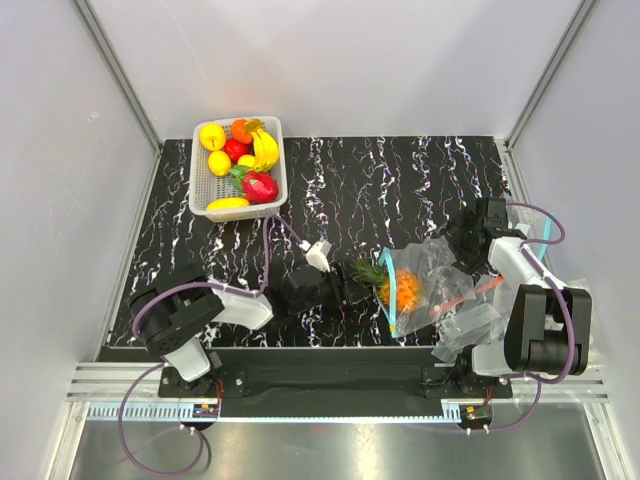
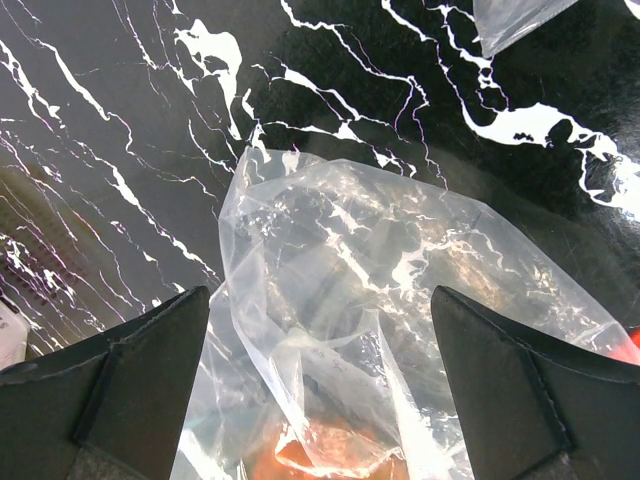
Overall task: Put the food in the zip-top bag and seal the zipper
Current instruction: Place the fake fruit in the zipper food storage bag, then adjust the zipper food storage bag at the center of the board.
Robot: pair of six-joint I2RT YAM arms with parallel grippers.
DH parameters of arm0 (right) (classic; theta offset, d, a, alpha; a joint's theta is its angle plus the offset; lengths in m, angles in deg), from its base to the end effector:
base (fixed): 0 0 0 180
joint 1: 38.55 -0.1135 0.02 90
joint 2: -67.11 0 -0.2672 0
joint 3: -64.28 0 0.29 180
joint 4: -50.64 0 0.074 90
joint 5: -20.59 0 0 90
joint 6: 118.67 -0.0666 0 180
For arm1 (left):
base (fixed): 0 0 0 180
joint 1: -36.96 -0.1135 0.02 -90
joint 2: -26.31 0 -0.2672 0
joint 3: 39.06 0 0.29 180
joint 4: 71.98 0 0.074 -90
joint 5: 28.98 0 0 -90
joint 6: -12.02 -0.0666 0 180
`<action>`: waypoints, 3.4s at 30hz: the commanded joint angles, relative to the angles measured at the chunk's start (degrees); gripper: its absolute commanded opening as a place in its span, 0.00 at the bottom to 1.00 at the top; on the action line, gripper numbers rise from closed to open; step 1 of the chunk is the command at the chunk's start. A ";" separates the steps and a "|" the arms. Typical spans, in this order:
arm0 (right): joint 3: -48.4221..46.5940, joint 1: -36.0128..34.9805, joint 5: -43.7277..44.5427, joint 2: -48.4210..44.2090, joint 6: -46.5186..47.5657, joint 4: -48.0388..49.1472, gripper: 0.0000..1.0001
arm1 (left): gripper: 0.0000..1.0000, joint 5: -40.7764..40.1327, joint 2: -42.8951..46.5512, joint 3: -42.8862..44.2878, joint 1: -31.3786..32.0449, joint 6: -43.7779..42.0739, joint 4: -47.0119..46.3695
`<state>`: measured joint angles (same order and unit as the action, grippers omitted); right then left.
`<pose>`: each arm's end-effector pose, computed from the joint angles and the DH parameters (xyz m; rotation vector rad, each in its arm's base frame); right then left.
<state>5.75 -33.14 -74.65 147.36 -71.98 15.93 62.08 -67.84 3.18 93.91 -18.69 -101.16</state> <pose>0.3209 -0.0243 0.1526 1.0367 2.3764 0.3661 0.1887 -0.2923 0.0974 -0.0317 2.2254 -1.2681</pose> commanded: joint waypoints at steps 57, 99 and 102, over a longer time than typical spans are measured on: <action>-2.02 -0.05 0.84 -4.04 0.86 -0.88 1.00 | 0.32 -1.50 -8.77 6.69 4.40 8.04 -3.53; -12.63 -7.46 20.83 -8.44 10.52 -12.18 1.00 | 0.00 -8.17 -5.61 13.55 5.45 -2.07 10.18; -18.78 -14.27 31.41 -8.27 11.93 -17.12 1.00 | 0.00 -9.32 -5.26 13.64 5.54 -3.03 11.41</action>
<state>-5.68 -40.99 -57.86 141.39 -63.89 4.63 56.55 -75.56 14.90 99.16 -18.43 -90.74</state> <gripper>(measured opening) 0.994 0.009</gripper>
